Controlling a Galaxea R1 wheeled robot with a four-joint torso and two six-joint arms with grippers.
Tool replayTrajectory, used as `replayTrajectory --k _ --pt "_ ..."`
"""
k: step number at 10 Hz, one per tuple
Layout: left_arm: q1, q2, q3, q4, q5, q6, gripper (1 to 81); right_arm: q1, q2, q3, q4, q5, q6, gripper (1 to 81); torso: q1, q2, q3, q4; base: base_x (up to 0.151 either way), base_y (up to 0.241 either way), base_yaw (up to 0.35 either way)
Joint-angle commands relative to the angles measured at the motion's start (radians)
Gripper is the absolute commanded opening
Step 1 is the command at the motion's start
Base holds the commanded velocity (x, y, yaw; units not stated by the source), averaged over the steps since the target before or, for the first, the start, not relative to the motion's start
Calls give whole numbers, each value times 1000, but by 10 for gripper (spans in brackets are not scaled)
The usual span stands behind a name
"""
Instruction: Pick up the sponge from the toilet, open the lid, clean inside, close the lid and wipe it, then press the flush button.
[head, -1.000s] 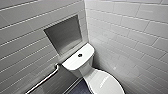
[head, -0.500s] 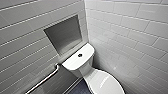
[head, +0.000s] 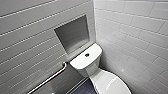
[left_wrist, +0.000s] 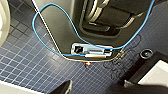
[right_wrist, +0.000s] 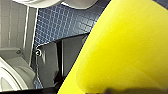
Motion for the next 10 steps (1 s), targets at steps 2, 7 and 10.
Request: replayTrajectory --k 2,7,10 --pt "26 -3 -39 2 90 3 811 159 -145 174 -10 -62 8 10 0 0 0 27 0 0 0" --pt "34 -1 -39 -10 78 0 811 361 -166 216 -8 -231 8 10 0 0 0 49 0 0 0" --pt "35 17 -80 -13 76 -7 811 459 -154 218 -1 -335 8 10 0 0 0 49 0 0 0"
